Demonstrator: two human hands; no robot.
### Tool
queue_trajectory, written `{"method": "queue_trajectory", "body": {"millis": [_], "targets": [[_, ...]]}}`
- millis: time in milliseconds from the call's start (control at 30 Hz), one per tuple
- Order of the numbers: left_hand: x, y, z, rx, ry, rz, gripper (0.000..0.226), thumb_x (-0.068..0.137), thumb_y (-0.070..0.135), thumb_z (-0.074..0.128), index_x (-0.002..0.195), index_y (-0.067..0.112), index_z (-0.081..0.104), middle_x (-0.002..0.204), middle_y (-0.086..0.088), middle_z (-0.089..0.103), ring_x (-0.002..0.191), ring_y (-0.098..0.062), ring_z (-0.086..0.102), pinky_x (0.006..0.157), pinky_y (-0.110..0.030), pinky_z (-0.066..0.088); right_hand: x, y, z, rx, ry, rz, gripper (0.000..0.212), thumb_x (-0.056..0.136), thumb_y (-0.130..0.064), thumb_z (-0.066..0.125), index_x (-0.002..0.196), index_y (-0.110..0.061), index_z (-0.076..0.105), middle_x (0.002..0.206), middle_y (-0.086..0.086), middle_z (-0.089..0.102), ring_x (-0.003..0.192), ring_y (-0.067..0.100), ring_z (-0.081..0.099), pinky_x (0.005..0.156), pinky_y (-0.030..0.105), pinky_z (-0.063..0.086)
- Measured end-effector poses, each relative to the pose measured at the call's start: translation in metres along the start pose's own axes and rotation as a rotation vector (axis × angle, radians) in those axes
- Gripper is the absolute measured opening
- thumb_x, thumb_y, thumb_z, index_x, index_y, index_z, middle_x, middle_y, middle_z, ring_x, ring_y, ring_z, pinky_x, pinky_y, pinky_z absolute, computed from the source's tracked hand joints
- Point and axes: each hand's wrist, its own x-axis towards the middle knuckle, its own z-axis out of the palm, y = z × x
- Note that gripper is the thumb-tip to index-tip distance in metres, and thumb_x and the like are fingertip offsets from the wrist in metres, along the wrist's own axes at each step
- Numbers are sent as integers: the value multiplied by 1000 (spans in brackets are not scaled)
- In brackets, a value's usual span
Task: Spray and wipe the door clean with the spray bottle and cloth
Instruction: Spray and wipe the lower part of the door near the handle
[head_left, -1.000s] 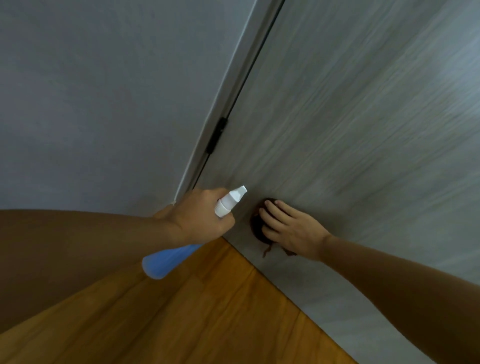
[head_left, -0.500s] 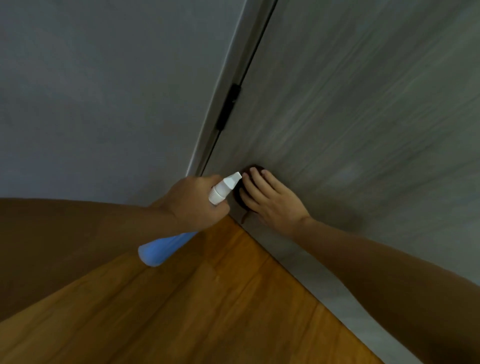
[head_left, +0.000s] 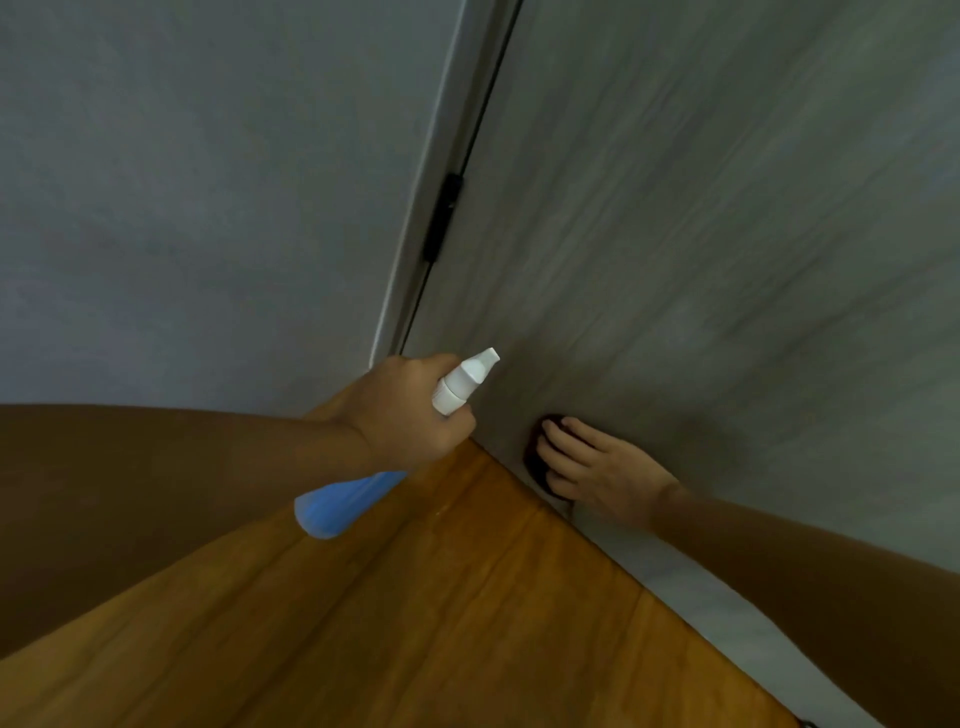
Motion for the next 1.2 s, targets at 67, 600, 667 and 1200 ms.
{"method": "queue_trajectory", "body": {"millis": [67, 600, 667, 1200], "targets": [[0, 7, -1, -9, 8, 21, 18, 79, 36, 63, 75, 21, 54, 62, 3, 59, 57, -18, 61, 52, -44, 53, -32, -2, 3, 0, 1, 3, 62, 99, -23, 61, 152, -14, 31, 165, 21, 16, 153, 49, 8, 124, 62, -1], [0, 8, 1, 35, -65, 24, 20, 80, 51, 57, 80, 31, 56, 64, 6, 62, 58, -14, 63, 55, -47, 56, -107, 4, -7, 98, 18, 170, 80, 84, -30, 75, 151, -10, 38, 159, 24, 29, 150, 48, 24, 122, 60, 10], [0, 5, 2, 45, -70, 22, 19, 79, 51, 56, 79, 32, 54, 64, 6, 62, 58, -15, 63, 56, -47, 56, -92, 10, -9, 91, 36, 191, 80, 86, -37, 70, 153, -11, 36, 159, 24, 29, 149, 48, 22, 124, 59, 10], [3, 20, 2, 78, -85, -39, 33, 87, 22, 71, 73, 32, 43, 65, 4, 57, 60, -14, 56, 57, -32, 47, 25, 65, -44, -21, 194, 347, 77, 100, -55, 41, 161, -10, 25, 168, 23, 13, 156, 47, 2, 128, 55, -6]]}}
